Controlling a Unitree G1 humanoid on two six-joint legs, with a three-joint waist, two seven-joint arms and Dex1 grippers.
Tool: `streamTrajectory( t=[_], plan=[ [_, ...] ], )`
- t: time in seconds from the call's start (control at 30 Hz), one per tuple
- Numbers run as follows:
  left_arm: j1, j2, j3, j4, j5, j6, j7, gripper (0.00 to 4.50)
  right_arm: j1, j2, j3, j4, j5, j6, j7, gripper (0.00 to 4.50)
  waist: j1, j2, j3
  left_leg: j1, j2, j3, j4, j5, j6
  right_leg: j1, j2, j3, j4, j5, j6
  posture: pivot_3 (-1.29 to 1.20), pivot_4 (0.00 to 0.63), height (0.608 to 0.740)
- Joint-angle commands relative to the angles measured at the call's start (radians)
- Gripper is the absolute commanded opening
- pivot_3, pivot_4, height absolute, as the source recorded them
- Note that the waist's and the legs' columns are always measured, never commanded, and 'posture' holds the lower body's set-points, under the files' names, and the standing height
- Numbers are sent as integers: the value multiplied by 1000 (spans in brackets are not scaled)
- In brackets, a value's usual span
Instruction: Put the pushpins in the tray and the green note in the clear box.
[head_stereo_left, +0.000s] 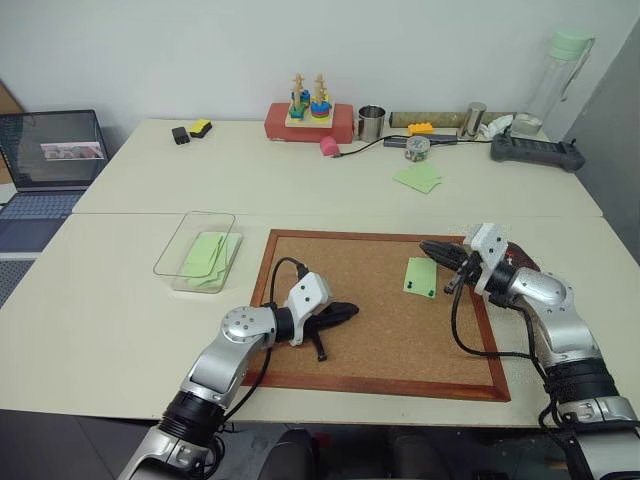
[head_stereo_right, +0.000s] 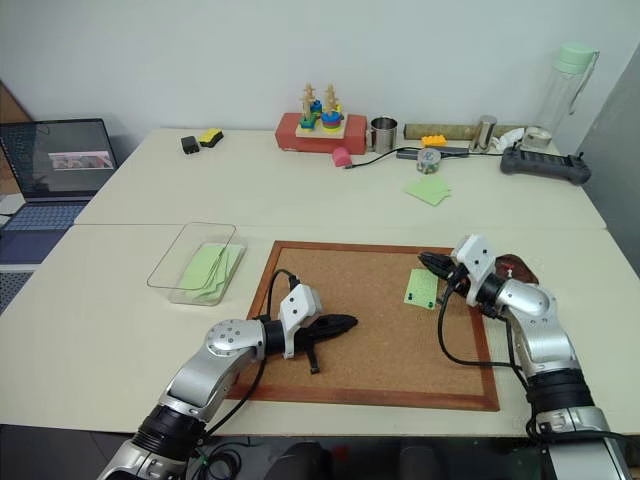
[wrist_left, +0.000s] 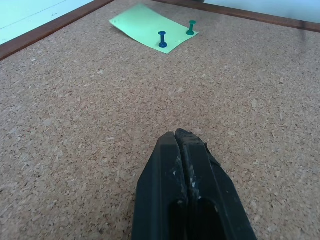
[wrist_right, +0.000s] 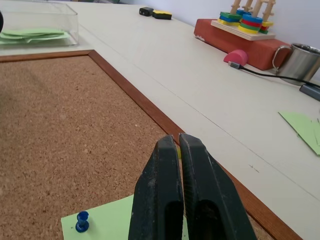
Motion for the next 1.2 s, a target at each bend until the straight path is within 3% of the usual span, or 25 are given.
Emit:
streamTrajectory(
  t=[0.03,0.4,0.6,1.03,1.07,1.2],
  plan=[
    [40,19,-33,61,50,62,14,0,-19,-2,-51,-59,51,85,-15,54,0,0,0,0,0,0,0,0,0,0,0,0,0,0,0,0,150,740],
    [58,25,-29,42,45,65,20,0,-57,-178,-169,119,-88,94,-163,54,1,0,0,-2,-1,1,-1,0,0,-1,0,-1,-2,0,0,0,150,740],
    [61,27,-33,38,47,61,19,0,-6,-261,-204,130,-101,182,-161,54,1,0,0,-2,0,1,-2,0,0,-1,0,0,-3,0,0,0,150,740],
    [50,32,-41,50,49,55,12,0,55,-285,-206,57,-78,334,-90,54,0,1,0,-2,-1,2,-1,0,0,0,0,-1,-3,0,0,0,150,740],
    [50,32,-42,50,49,55,12,0,54,-284,-205,58,-77,341,-86,468,0,0,0,-2,-1,2,-2,0,0,-1,0,-1,-3,0,0,0,150,740],
    [54,34,-40,49,50,55,13,0,48,-280,-204,60,-76,355,-79,1260,0,0,0,-2,-1,2,-2,0,0,0,0,-1,-3,0,0,0,150,740]
  ],
)
